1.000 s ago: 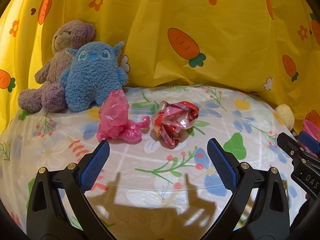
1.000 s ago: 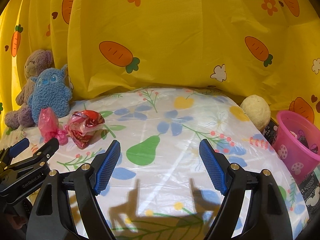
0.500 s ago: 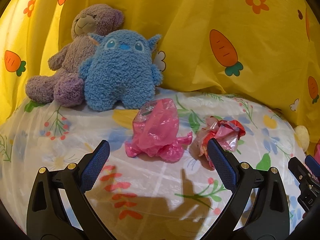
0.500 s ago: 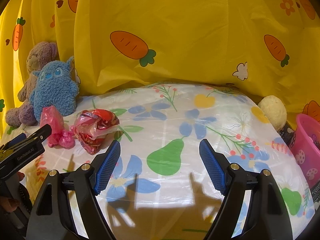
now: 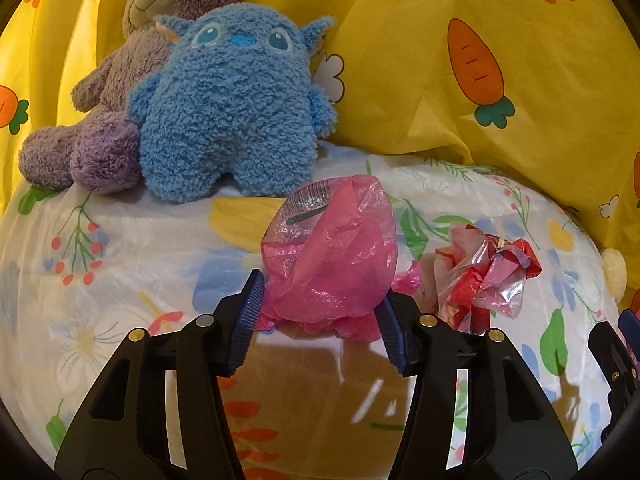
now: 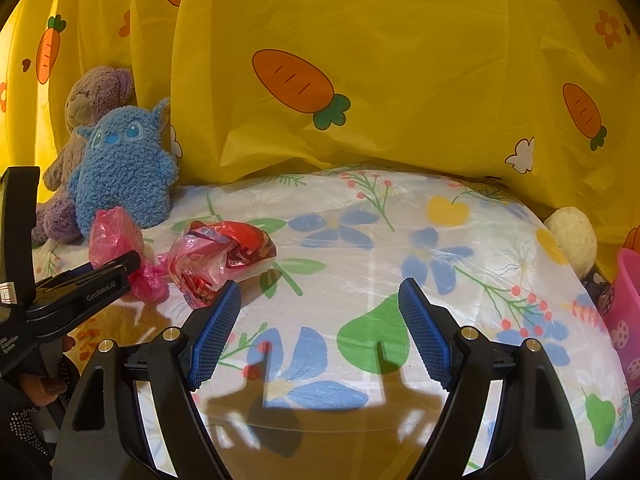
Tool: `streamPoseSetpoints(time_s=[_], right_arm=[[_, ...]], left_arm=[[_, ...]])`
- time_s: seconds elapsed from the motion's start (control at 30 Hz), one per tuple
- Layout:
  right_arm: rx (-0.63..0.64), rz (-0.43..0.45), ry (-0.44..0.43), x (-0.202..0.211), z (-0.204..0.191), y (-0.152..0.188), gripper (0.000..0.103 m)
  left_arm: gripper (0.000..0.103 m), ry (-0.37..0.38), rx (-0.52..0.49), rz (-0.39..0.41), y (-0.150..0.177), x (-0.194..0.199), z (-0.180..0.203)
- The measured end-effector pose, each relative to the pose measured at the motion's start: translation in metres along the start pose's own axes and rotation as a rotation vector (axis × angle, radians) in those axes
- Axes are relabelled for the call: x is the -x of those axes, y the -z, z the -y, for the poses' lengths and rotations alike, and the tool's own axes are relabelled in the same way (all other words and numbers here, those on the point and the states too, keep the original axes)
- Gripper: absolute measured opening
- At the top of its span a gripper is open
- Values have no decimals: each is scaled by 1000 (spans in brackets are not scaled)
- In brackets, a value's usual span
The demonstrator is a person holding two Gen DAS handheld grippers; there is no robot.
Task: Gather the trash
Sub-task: 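Grasp the pink plastic bag with the left tool while the right tool grasps the red wrapper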
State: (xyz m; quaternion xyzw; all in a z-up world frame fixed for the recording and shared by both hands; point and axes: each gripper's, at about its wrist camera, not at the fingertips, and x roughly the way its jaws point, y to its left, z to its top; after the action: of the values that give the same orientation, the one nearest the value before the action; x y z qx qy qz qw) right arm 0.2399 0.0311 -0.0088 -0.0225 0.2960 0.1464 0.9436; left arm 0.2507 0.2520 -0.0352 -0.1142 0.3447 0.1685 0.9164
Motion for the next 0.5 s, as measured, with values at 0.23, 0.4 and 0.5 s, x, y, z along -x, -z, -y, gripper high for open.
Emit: streamPoseSetpoints(time_s=[0.23,0.4,0.5], right_arm=[[2,-9,-23,-11,-12,-3,79],[-2,-11,-53,-19,-23,-8,79],[7,-2,-67,-25,-33,-11,79]], left_arm=[[24,33,-2,-14,-1,-1,1],[23,22,31,20,-4,15,-5],[23,-20,60,37,-6,19,-13]])
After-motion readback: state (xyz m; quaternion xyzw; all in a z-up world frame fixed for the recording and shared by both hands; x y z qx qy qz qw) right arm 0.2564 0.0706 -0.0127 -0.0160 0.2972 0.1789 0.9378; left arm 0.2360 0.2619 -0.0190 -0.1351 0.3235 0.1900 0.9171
